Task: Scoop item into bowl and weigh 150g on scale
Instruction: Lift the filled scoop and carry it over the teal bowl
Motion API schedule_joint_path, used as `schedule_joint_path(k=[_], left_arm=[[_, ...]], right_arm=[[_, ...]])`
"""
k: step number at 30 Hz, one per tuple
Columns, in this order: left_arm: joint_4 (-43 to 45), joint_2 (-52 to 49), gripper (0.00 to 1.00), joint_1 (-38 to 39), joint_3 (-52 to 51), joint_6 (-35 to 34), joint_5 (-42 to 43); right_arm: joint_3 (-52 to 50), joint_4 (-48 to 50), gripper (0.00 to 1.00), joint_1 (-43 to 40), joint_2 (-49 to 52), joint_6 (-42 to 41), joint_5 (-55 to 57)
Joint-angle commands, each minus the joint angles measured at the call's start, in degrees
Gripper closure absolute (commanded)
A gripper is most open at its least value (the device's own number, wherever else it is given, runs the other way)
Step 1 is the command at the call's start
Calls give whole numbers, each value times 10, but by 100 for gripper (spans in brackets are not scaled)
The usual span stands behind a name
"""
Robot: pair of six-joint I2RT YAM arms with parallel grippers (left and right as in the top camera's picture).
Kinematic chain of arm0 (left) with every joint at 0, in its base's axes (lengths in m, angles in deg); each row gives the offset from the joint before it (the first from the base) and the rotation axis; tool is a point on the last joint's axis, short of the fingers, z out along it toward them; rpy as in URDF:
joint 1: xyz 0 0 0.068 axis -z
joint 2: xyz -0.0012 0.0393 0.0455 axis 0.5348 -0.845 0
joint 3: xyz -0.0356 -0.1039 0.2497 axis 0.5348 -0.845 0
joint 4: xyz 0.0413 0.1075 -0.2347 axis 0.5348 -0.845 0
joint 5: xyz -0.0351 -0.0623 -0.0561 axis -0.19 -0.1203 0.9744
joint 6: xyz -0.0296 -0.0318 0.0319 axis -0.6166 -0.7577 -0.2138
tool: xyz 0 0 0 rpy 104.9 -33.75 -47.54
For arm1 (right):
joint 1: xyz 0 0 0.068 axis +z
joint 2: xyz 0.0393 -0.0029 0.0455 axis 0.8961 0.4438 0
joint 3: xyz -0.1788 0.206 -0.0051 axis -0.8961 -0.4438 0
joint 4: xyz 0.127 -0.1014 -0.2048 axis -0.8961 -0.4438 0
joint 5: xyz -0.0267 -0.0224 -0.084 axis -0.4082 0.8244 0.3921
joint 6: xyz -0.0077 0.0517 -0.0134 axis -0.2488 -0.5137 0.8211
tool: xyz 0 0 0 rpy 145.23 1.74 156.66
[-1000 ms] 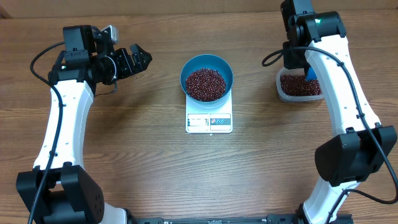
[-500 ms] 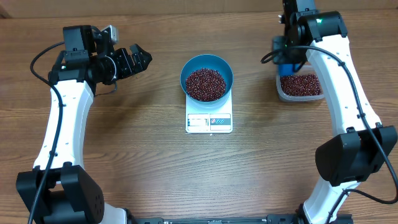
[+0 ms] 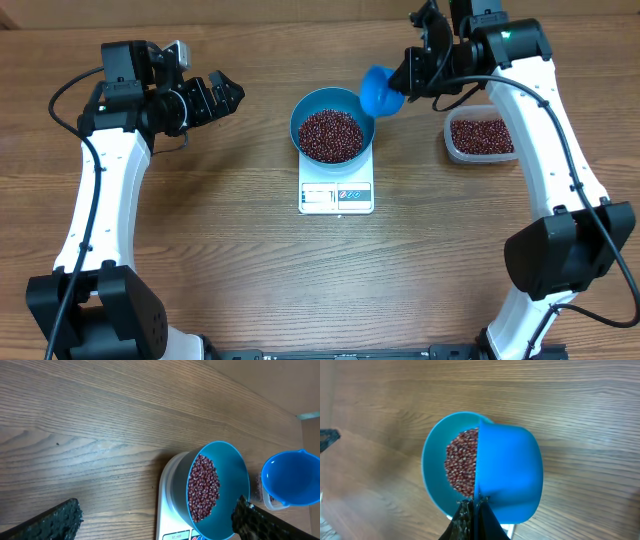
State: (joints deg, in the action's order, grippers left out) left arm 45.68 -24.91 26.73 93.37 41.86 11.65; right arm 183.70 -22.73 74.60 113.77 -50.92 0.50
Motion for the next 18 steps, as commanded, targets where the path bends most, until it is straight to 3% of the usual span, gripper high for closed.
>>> schedule_joint_path(k=[1, 18], left_arm=[[1, 12, 0, 4, 12, 7, -3], [1, 12, 1, 4, 12, 7, -3]], right_arm=[[13, 2, 96, 21, -14, 5, -20], [13, 22, 96, 176, -10, 80, 267]])
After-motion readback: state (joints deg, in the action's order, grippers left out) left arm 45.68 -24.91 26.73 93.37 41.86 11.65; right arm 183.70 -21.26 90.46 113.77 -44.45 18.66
